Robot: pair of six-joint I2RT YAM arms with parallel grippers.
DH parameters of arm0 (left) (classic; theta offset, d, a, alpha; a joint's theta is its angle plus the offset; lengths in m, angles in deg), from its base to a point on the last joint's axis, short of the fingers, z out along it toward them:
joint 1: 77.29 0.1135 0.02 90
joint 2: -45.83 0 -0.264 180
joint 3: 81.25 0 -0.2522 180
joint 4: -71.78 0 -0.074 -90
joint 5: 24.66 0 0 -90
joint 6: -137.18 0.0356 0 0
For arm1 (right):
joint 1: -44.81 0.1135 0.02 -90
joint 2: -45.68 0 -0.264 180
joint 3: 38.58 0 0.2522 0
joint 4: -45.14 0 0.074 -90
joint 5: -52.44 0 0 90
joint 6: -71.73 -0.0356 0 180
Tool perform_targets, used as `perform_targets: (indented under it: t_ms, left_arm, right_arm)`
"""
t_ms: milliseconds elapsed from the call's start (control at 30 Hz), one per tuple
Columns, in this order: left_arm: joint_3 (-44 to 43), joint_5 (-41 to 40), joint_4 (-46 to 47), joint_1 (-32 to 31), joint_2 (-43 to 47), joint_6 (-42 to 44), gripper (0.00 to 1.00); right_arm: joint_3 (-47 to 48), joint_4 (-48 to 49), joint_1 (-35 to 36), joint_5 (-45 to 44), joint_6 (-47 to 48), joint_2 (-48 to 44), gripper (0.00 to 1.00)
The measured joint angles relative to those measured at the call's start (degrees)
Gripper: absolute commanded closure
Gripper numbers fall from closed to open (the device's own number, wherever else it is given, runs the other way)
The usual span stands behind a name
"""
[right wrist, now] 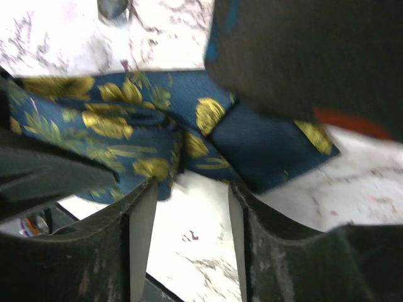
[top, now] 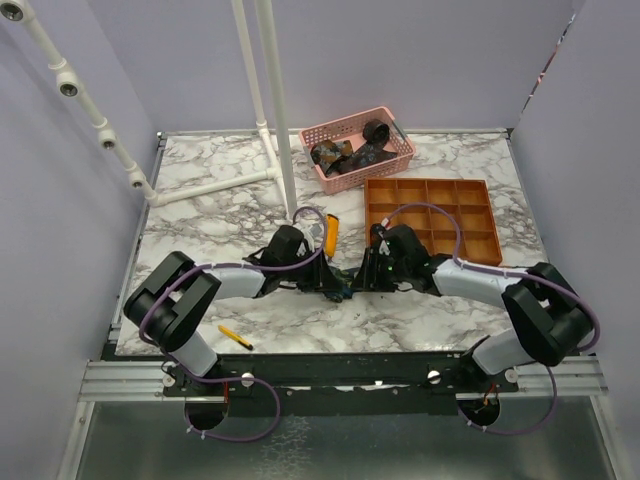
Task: Roll the ties
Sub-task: Pick up the tie at the center of the board.
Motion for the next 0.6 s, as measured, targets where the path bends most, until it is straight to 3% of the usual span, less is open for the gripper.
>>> perform_targets:
  t_ms: [300,467,600]
  left_arm:
    - [-6.69,-7.04,-16.98,-4.0,3.02,4.72,1.0]
    - [-6.8,-8.9,-19.02,-5.7,3.65,4.87,1.0]
    - [-6.99,-10.05,-19.43,-6.19,3.67,4.81,1.0]
  right_arm:
    - [-6.82,-7.37,0.0,-1.55,-1.18,-12.87,0.29]
    - [-6.49,-11.06,0.0,-5.18,-2.16,-17.29,0.32]
    - [-6.14,-13.05,0.0,-10.56,-3.5,-17.81,0.44]
